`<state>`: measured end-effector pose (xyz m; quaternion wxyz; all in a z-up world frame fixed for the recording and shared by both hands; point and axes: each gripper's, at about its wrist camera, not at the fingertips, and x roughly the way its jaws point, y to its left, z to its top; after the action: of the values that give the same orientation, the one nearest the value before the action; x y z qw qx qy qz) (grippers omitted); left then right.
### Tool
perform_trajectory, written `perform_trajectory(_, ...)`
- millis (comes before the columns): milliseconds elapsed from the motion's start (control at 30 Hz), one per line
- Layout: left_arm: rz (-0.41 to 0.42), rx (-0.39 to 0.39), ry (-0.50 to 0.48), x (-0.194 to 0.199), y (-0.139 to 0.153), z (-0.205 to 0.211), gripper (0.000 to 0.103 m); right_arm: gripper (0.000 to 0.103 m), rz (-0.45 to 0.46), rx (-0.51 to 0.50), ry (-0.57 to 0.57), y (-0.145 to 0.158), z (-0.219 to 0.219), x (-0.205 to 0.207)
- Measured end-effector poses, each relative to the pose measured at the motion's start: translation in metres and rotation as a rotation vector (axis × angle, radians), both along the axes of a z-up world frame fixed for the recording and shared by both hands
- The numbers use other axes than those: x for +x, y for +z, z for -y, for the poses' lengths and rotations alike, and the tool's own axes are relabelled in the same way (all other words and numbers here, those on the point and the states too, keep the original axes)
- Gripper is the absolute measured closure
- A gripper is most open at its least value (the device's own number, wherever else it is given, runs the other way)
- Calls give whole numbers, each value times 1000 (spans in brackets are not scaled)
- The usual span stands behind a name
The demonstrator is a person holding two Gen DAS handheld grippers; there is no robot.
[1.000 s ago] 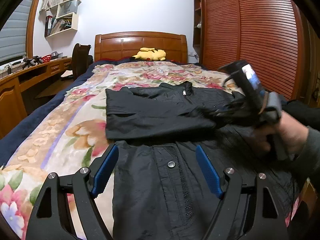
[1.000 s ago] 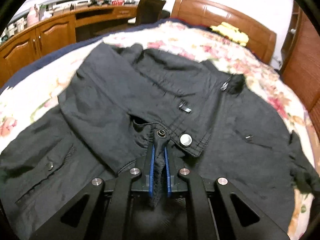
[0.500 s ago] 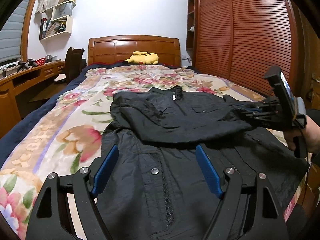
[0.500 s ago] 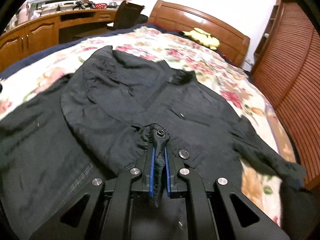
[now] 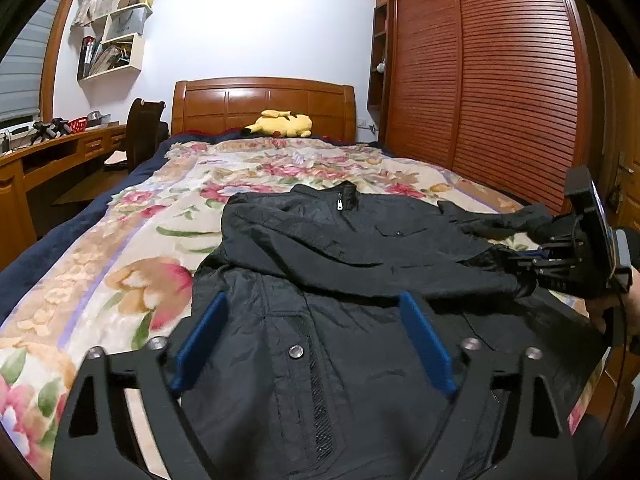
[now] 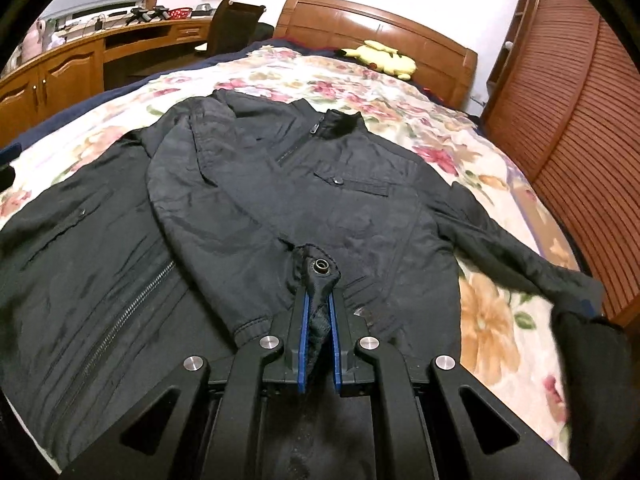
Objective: Fold large clothes
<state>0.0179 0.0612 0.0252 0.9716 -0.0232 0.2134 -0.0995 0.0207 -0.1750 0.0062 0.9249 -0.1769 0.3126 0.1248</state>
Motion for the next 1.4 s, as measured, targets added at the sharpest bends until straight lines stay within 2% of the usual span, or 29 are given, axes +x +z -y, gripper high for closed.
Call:
perform_trajectory(33,1,-7,-3,0,1,0,0,94,7,-12,3,1,-2,0)
perform_trajectory(100,-3,-20,-12,2,1,2,0,94,17,-25,-5,5,-2,-2)
perform_trajectory(167,-7,-14,-18,4,1,7,0,93,8,5,-7,8,1,1)
perform_trajectory(300,-2,4,-24,5,0,15,0,57,20,69,-12,12,14,3)
perform_trajectory(333,-2,8,-27,6,0,18,0,51,26,91,-18,14,18,2)
perform_trajectory(467,-9,21,-37,9,0,28,0,50,23,145,-47,14,34,9)
perform_trajectory(933,-39,31,-84,28,-5,65,0,50,-130,97,-122,-28,47,71)
perform_trajectory(1100,-53,39,-90,33,-7,72,0,50,-153,132,-116,-37,54,82)
perform_trajectory(1167,-57,41,-90,34,-8,73,0,48,-161,148,-117,-41,56,83)
perform_trajectory(1233,-60,44,-88,34,-9,74,0,39,-173,178,-124,-43,60,86)
perform_trajectory(1400,-63,43,-88,34,-9,74,0,37,-222,273,-118,-47,73,92)
